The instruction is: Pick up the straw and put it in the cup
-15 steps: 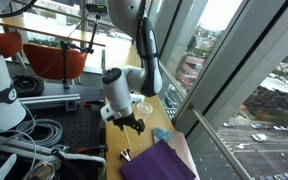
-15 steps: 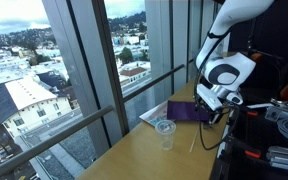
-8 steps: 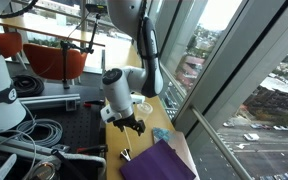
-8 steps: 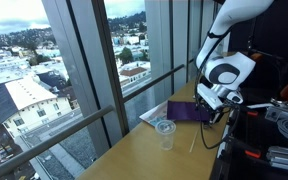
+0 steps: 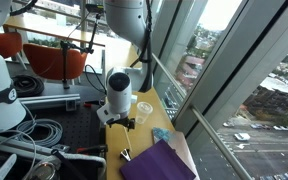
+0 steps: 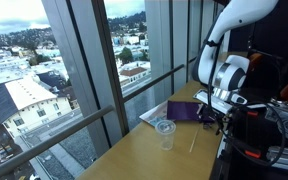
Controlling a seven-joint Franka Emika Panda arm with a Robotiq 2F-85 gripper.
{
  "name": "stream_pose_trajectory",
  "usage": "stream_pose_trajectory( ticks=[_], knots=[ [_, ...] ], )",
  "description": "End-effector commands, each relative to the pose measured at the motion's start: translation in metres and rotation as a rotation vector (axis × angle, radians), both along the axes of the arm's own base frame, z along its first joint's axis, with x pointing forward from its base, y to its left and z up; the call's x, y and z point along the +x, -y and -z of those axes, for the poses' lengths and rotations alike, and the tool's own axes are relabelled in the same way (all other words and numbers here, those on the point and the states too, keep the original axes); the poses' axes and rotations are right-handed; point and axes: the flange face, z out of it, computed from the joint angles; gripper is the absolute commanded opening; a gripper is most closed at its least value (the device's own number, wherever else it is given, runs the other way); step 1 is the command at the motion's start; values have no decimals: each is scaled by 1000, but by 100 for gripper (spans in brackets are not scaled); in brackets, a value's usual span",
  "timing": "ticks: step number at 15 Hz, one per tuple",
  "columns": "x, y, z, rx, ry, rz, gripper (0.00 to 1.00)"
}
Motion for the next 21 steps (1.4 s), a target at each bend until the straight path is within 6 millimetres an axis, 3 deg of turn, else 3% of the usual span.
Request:
stream_pose_trajectory(
  ticks=[1, 6, 12, 21],
  knots=[
    [15, 14, -9, -9, -21, -16, 100],
    [55, 32, -10, 2, -31, -87, 100],
    [98, 20, -5, 68, -8, -171, 100],
    [111, 20, 49, 16, -109, -159, 100]
  ],
)
